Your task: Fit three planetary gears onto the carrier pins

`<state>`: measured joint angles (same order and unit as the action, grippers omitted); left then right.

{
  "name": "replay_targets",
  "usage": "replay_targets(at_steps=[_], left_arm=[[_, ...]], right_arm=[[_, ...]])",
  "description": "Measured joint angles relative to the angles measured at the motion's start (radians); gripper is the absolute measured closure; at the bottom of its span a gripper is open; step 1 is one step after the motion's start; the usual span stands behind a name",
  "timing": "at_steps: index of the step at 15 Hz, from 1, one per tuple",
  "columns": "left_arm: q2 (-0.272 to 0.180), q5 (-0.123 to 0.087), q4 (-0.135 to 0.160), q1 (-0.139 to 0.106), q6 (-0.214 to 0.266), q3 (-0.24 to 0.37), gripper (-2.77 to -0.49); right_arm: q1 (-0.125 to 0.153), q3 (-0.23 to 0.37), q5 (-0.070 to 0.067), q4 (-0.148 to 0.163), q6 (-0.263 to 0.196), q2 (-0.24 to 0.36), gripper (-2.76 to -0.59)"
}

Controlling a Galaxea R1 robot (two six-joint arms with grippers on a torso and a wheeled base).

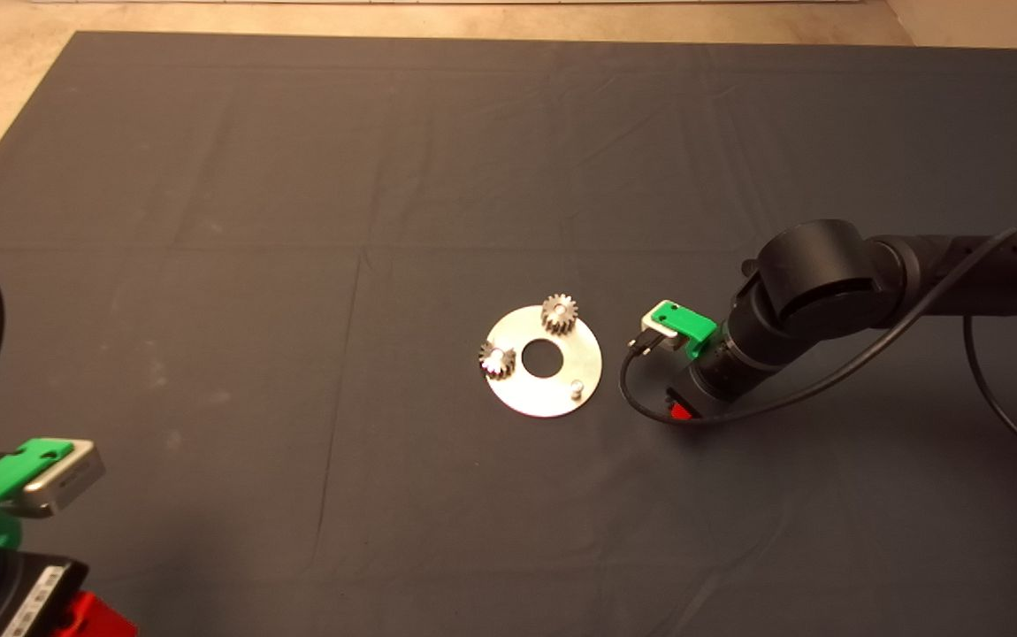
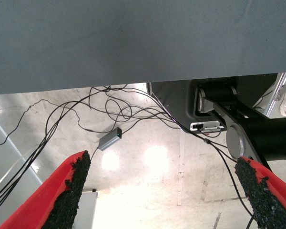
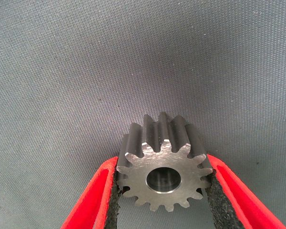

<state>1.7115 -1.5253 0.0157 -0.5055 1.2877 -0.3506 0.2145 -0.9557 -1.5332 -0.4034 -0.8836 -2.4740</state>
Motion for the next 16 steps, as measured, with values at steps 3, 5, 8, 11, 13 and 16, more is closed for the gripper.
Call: replay_targets(at_steps=[3,5,8,11,13,16], left_arm=[[0.0,0.0,0.0,0.0,0.0,0.0,-2.17],[0.0,0.0,0.0,0.0,-0.003,0.0,-2.17],[0.0,0.0,0.0,0.0,-0.003,0.0,-2.17],[0.0,0.0,0.001,0.0,-0.003,0.0,-2.17],[0.0,0.0,0.003,0.0,-0.004,0.0,-2.17],[-0.012,0.001,0.003,0.0,-0.018,0.0,-2.17]], right_arm=[[-0.001,0.0,0.0,0.0,0.0,0.0,-1.1],[-0.001,0.0,0.001,0.0,0.0,0.001,-1.07],[-0.001,0.0,0.003,0.0,-0.003,0.003,-1.05],[0.0,0.003,0.002,0.0,-0.007,0.002,-1.04],[0.001,0.003,-0.001,0.0,-0.01,-0.001,-1.02],[0.009,0.004,0.0,0.003,-0.014,-0.018,-0.99]])
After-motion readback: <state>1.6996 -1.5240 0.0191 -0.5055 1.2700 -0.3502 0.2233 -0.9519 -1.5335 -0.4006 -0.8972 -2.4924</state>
